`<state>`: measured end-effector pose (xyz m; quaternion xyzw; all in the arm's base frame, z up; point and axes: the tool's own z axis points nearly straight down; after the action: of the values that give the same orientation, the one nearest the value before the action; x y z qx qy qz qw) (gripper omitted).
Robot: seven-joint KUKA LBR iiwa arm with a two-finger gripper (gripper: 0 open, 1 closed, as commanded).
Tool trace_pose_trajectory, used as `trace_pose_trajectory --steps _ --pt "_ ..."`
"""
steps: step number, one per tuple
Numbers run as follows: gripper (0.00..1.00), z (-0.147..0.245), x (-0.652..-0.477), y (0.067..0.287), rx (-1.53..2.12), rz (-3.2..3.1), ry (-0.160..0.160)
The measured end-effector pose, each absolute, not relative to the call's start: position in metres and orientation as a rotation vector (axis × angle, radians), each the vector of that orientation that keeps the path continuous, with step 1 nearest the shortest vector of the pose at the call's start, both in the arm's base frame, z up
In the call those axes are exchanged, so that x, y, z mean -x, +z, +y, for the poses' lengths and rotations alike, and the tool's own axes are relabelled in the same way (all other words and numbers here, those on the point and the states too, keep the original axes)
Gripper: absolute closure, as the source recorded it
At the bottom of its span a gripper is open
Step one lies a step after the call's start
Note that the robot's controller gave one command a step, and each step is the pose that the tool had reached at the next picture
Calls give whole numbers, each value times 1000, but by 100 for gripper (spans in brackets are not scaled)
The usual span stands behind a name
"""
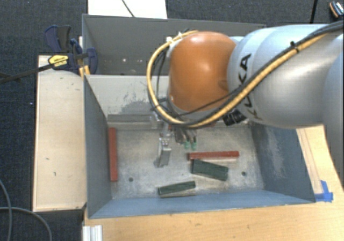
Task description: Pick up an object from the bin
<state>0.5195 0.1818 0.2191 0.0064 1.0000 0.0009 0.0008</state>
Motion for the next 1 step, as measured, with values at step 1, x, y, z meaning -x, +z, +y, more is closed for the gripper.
trace_pose_trajectory --steps 1 --pt "0 138 -479 113 267 3137 -2"
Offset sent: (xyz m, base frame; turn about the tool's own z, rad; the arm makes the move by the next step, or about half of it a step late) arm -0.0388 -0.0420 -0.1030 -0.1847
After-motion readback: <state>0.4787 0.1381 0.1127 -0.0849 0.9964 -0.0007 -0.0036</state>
